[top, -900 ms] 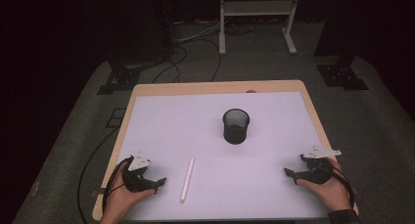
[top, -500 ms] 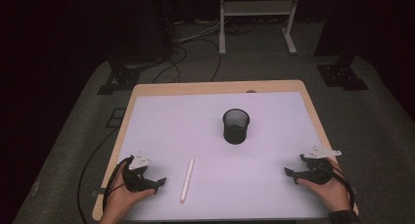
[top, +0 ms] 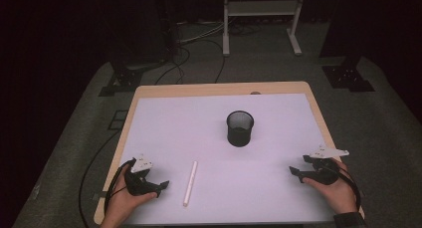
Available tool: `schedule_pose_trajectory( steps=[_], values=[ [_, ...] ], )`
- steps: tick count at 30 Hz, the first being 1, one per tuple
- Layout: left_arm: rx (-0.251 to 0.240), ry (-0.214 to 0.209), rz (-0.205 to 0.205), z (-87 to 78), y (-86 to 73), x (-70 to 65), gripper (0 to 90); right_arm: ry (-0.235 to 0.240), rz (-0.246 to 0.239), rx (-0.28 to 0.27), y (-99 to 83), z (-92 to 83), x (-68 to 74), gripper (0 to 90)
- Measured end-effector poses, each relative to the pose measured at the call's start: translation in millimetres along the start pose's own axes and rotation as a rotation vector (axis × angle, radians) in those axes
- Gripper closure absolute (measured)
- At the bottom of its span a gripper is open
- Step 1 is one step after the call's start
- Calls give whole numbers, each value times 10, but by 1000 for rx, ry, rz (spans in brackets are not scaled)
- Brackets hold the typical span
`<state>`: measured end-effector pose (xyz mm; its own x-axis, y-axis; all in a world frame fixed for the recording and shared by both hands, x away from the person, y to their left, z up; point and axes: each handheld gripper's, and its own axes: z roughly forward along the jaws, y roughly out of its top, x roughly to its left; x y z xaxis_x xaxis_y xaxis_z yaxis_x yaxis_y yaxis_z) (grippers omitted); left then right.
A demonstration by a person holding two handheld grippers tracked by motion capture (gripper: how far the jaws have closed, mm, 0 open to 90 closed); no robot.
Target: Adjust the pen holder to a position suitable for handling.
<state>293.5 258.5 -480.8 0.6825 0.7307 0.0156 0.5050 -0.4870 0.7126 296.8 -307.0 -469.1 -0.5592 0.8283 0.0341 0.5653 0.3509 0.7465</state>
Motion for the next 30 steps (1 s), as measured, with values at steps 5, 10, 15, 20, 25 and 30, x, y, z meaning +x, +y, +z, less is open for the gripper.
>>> schedule_pose_trajectory(
  steps=[5, 10, 15, 20, 25, 30],
  values=[
    [0, 0, 0, 0, 0, 0, 0, 11, 0, -9, 66, -12, 11, 280],
    [0, 0, 0, 0, 0, 0, 0, 15, -5, -17, 129, -17, 15, 285],
    [0, 0, -1, 0, 0, 0, 0, 29, -9, -22, 212, -6, 21, 287],
    [0, 0, -1, 0, 0, 0, 0, 36, -11, -21, 275, 1, 26, 289],
    [0, -1, -1, 0, -1, 1, 0, 45, -17, -33, 375, 10, 38, 294],
    [0, -1, -1, 0, 0, 1, 0, 48, -22, -38, 436, 8, 43, 298]
  ],
)
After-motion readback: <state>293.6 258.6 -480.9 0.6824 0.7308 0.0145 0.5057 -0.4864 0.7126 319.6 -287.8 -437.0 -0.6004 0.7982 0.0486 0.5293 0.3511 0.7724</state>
